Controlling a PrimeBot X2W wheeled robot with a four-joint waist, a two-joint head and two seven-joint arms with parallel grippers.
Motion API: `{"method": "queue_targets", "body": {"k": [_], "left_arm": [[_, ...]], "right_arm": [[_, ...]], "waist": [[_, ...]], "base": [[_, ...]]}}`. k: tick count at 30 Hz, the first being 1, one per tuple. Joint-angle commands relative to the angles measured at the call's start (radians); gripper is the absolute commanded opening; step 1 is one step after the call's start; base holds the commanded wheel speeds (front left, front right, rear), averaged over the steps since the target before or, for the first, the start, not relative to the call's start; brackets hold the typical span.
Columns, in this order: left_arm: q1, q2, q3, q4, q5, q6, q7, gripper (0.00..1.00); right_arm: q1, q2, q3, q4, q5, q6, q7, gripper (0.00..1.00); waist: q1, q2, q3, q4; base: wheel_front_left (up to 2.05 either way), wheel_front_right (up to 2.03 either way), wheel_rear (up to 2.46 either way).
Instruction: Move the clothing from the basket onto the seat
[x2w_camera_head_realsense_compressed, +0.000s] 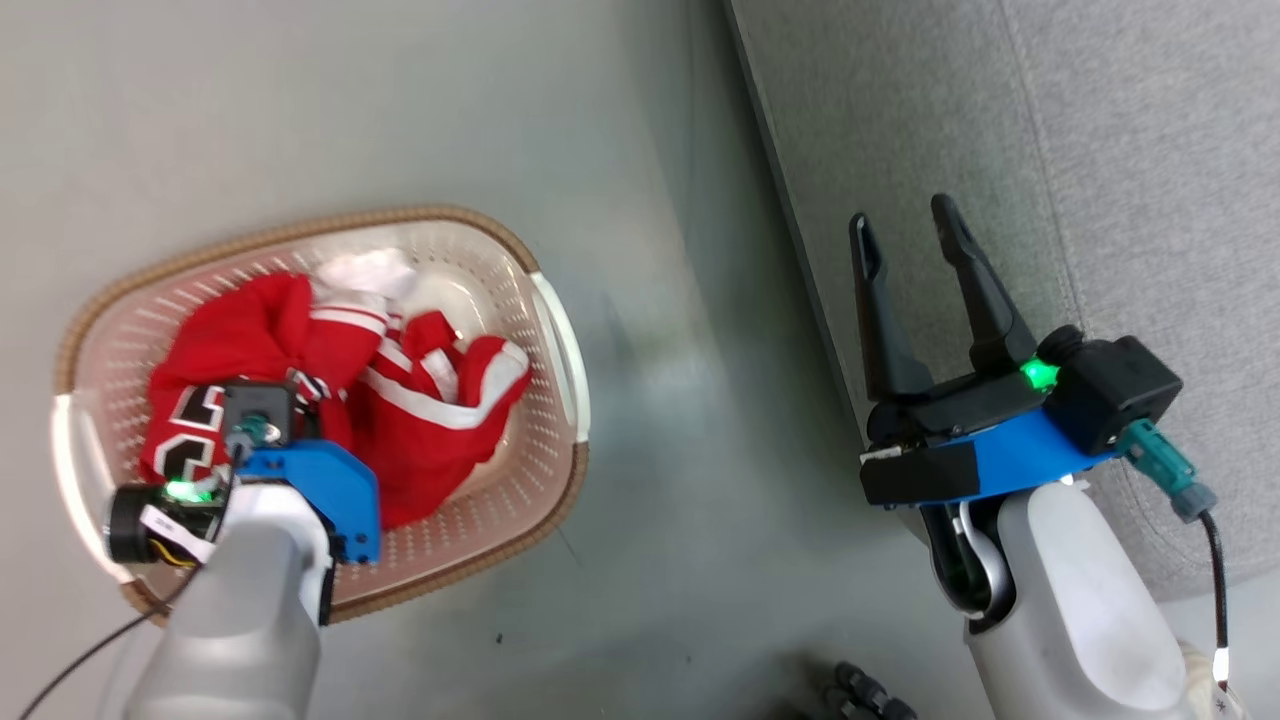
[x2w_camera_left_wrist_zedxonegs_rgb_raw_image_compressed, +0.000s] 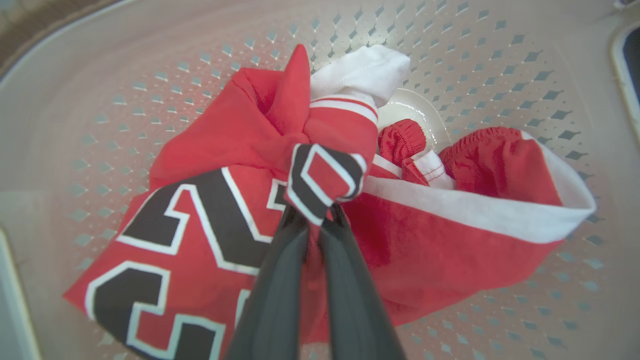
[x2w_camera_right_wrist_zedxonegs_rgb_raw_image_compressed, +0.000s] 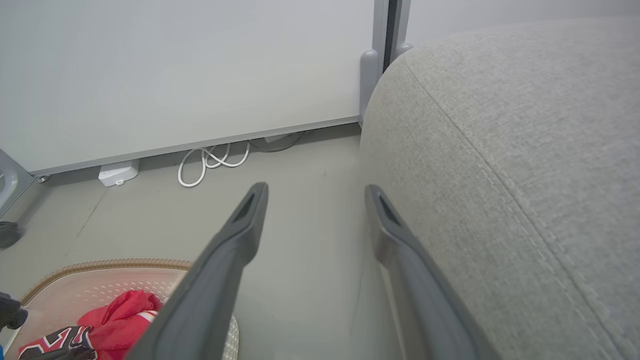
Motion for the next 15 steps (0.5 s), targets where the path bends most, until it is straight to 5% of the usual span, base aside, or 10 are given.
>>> {"method": "queue_targets", "body": {"k": [1,15], "left_arm": [[0.014,0.000,-0.006,0.002,-0.002,-0.005,-0.005,0.00],[0.107,-0.069,-0.121,-0.020,-0.013,-0.141,-0.030,0.00]], "right_arm": [[0.011,-0.001,-0.002,0.004,-0.004,-0.001,-0.005,1.00],[0.143,-0.002,-0.036,0.096,-0.103,-0.001,0.032,1.00]], "waist": [[0.0000,0.0000,-0.060,0.032],[0.0000,0.0000,-0.426,0.156]], "base": [[0.00,0.00,0.00],[0.00,0.00,0.00]]}}
